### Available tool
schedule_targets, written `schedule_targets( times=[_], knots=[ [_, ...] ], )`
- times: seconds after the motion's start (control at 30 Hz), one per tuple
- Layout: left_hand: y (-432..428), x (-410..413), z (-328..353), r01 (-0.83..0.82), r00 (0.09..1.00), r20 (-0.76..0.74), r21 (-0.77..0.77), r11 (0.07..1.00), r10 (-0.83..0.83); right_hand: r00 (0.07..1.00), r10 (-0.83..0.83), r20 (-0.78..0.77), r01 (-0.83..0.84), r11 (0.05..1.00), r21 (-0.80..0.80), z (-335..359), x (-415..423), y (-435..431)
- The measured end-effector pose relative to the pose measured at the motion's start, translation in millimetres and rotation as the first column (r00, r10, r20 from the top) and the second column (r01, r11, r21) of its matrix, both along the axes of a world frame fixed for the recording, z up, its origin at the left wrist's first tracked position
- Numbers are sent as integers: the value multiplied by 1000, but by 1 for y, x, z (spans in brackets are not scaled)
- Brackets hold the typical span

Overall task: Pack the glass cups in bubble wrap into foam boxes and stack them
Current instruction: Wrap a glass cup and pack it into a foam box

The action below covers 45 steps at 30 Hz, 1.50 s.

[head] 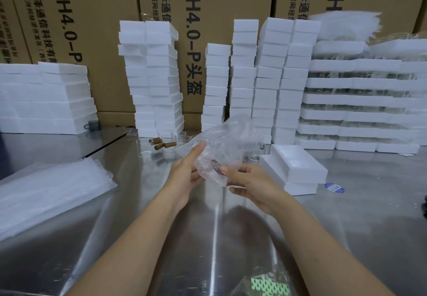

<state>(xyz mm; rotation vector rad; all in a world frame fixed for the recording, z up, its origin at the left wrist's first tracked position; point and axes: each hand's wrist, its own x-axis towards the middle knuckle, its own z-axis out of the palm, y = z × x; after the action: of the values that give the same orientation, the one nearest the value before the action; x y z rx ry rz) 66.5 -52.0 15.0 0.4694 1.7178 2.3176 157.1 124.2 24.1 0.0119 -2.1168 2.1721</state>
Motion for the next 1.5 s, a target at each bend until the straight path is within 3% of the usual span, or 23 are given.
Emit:
schedule_targets(
  times=[0.2, 0.37, 0.77, 0.93, 1.13, 1.23, 1.37, 1.5],
  knots=[
    [-2, 0, 2, -31, 999, 19, -33, 999, 31, 991, -130, -9, 128, 984, -126, -2, -5, 8],
    [2, 3, 2, 36, 999, 38, -57, 998, -34, 985, -164, -46, 154, 972, -178, -2, -5, 9],
    [3, 6, 0, 40, 998, 51, -99, 994, -35, 994, -39, -104, 14, 973, -232, 5, -1, 3],
    [4, 8, 3, 36, 999, 42, -149, 988, -30, 989, -115, -96, 84, 956, -281, 3, -5, 10],
    [1, 11, 6, 212, 977, 70, -238, 948, -201, 994, -21, -108, 13, 997, -71, 2, -3, 12],
    [0, 10, 5, 282, 959, 53, -249, 927, -278, 991, -52, -123, 50, 998, -23, 0, -5, 11],
    [2, 12, 3, 273, 962, 84, -203, 940, -261, 963, -170, -208, 204, 966, 157, -2, -7, 7],
    [7, 13, 2, 218, 972, 131, -180, 959, -197, 960, -80, -270, 164, 938, 307, -5, -7, 3]
  ],
)
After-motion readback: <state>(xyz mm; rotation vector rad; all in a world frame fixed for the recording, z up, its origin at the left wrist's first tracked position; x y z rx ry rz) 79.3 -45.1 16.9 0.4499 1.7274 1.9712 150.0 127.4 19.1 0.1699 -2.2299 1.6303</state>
